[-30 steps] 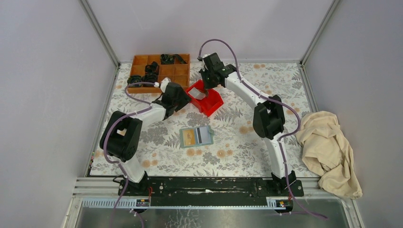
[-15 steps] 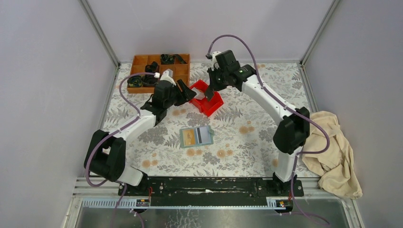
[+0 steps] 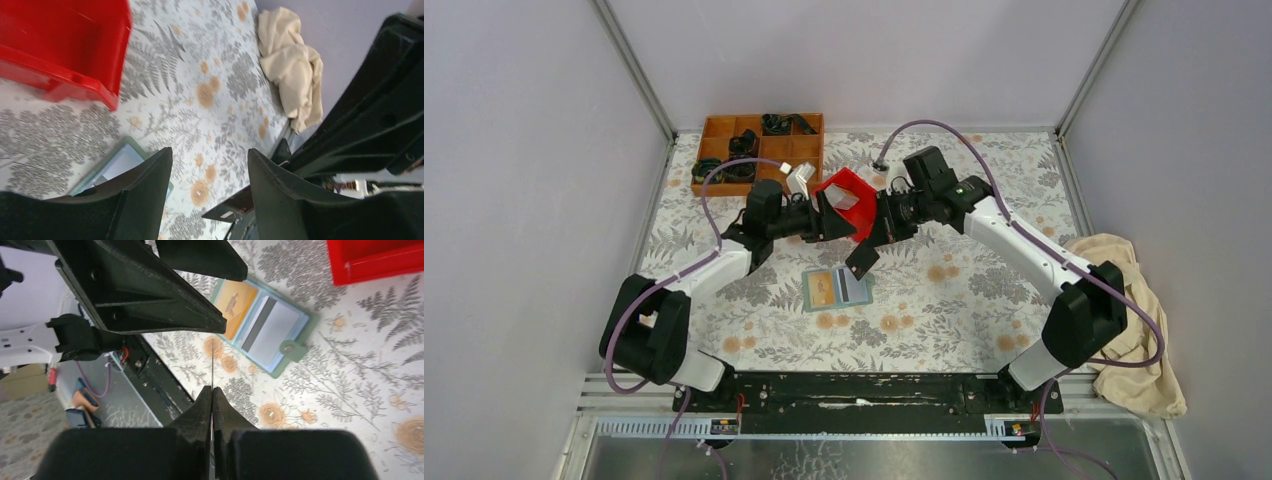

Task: Put the credit cards into the card holder
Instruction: Pick up the credit card from the storage box.

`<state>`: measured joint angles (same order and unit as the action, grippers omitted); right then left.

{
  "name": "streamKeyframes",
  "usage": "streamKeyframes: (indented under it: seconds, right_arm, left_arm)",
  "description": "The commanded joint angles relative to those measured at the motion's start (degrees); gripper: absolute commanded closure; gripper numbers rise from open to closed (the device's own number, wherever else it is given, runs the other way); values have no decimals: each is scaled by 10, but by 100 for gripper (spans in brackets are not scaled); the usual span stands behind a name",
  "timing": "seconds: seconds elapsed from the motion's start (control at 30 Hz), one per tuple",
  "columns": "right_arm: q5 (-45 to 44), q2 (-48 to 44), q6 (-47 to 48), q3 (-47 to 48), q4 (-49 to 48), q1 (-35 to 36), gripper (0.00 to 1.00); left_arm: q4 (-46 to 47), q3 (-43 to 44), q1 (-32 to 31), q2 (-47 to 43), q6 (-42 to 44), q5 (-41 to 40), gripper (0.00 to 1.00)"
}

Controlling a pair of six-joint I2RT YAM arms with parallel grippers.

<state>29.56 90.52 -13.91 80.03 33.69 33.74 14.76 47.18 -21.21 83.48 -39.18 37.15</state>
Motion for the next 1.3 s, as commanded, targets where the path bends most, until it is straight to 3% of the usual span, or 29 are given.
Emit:
streamKeyframes:
  seconds: [0.0, 0.33, 0.97, 1.1, 1.27]
  right_arm:
    - [88, -43, -41, -31, -50, -10, 100]
    - [143, -46, -68, -65, -81, -23, 100]
    - [209, -27, -108, -95, -144, -29, 100]
    - [225, -19, -115, -95, -154, -28, 100]
    - [237, -18, -127, -103, -172, -29, 100]
  left_arm:
    - [46, -26, 4, -29, 8, 103, 36]
    - [67, -77, 4, -77, -13, 160, 38]
    - [105, -104, 4, -70, -53, 244, 46]
    - [125, -118, 4, -72, -69, 255, 53]
    - [159, -130, 4, -63, -96, 273, 70]
